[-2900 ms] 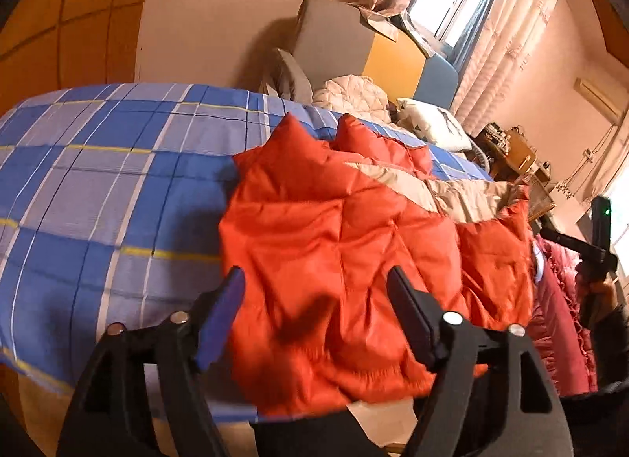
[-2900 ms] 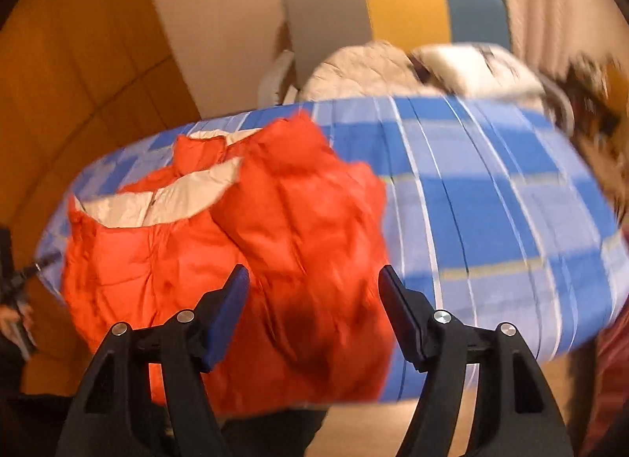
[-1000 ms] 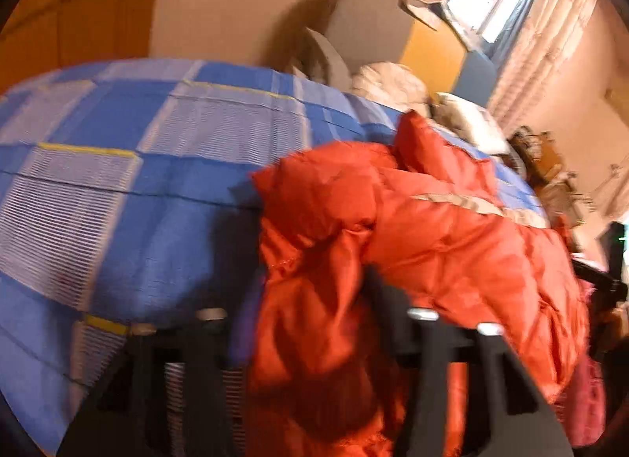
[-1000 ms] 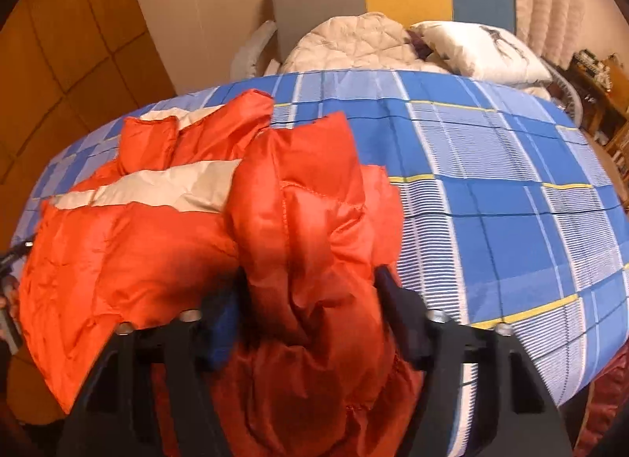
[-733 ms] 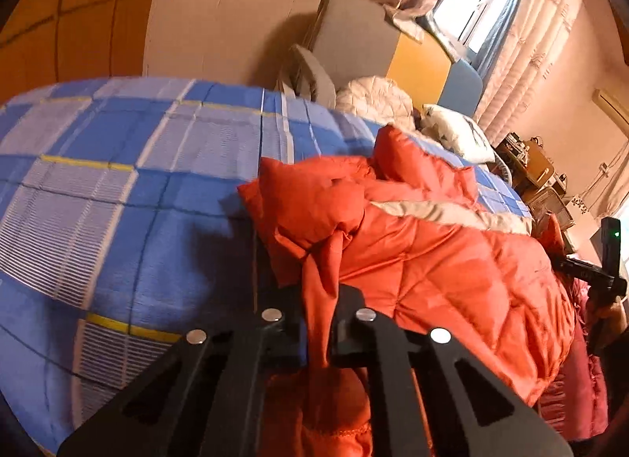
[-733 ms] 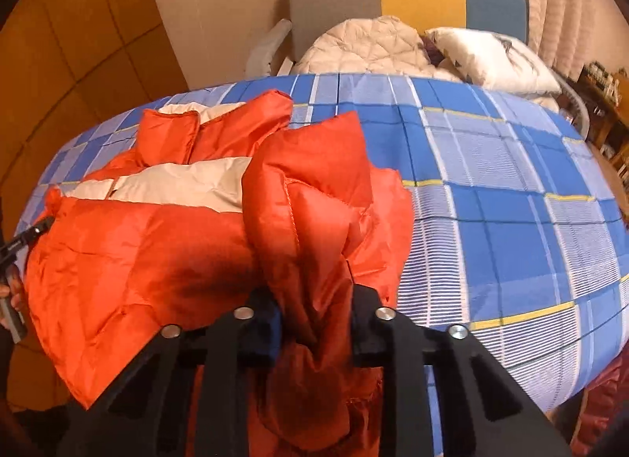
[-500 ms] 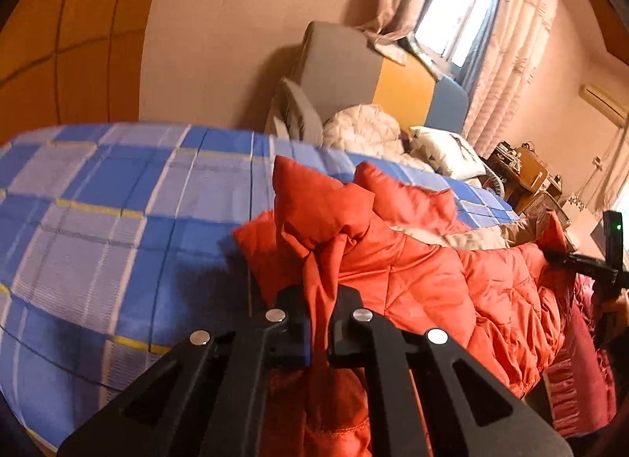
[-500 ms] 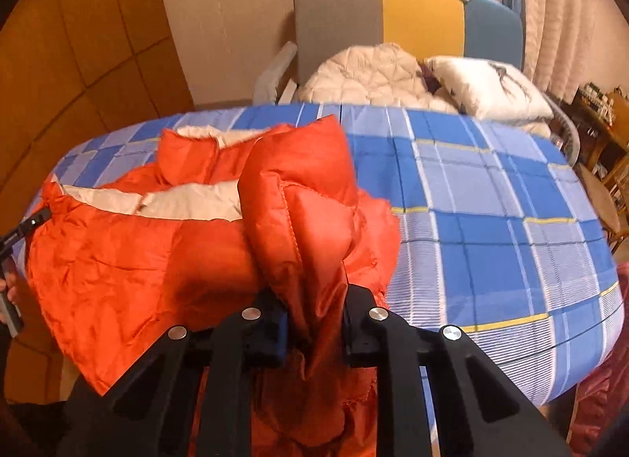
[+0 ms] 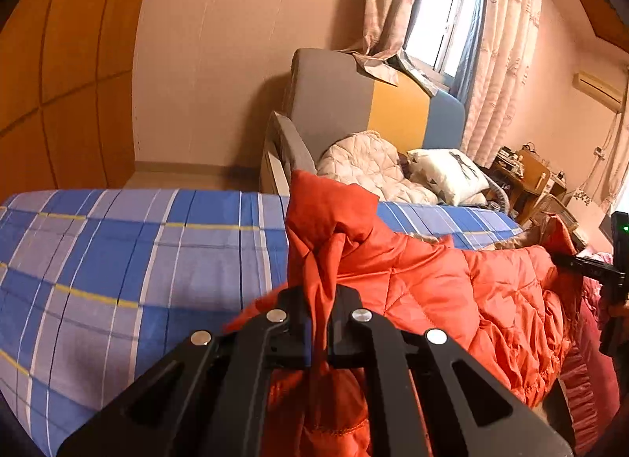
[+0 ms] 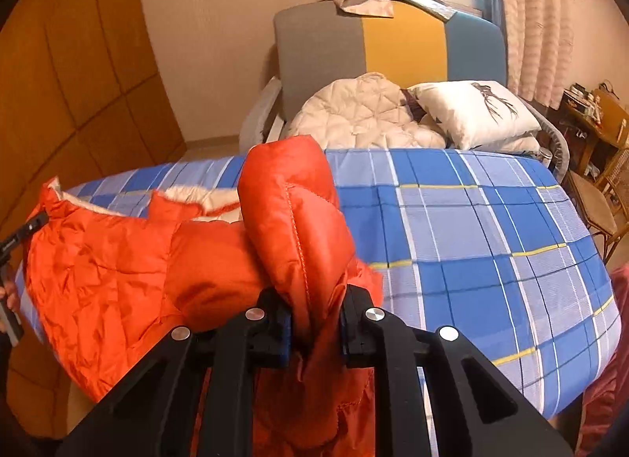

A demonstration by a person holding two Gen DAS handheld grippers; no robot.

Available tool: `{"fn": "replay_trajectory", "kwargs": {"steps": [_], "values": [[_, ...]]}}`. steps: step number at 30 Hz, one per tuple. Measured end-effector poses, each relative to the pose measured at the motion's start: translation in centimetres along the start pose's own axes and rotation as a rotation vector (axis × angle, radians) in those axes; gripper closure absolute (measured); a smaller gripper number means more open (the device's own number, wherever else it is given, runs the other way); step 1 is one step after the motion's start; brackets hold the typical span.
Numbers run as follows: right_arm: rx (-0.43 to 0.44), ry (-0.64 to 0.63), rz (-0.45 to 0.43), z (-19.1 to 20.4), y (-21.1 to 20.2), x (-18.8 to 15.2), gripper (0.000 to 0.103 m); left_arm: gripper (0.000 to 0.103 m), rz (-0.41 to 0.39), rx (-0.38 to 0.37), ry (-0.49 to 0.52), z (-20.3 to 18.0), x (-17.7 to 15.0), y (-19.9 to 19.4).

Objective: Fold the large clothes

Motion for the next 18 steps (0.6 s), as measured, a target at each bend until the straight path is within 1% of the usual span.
{"fn": "replay_trajectory", "kwargs": {"steps": [3, 6, 9, 14, 18], "values": [[-0.012, 0.017, -0.003, -0.4, 1.5, 1.4, 0.087, 0.099, 0.0, 0.017, -0.013, -0.1, 1.5, 1.9], [-0.04, 0.023, 0.009, -0.8, 4.1, 2.9, 0.086, 0.099, 0.012, 0.045, -0.026, 0.1, 2.6, 4.3], [-0.063, 0.042, 0.022, -1.2, 6.6, 3.6, 0.087, 0.099, 0.031, 0.072, -0.041, 0.4, 3.3, 7.0], [-0.097, 0.059, 0.058, -1.9, 10.9, 4.0, 0.087, 0.099, 0.072, 0.111, -0.049, 0.8, 3.3, 10.7], [-0.125, 0.059, 0.1, -2.2, 14.3, 3.9, 0.087, 0.099, 0.12, 0.155, -0.045, 1.4, 2.7, 14.0]]}}
Point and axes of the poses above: each gripper's, at about its wrist camera, not at the fingertips, and y roughly the way its jaws point, z to its left, x to its top, the point moved 4 cm from there along y, roughly the way its jaws point, and after that the axes turned 4 degrees about -y, right-handed, at the moved point
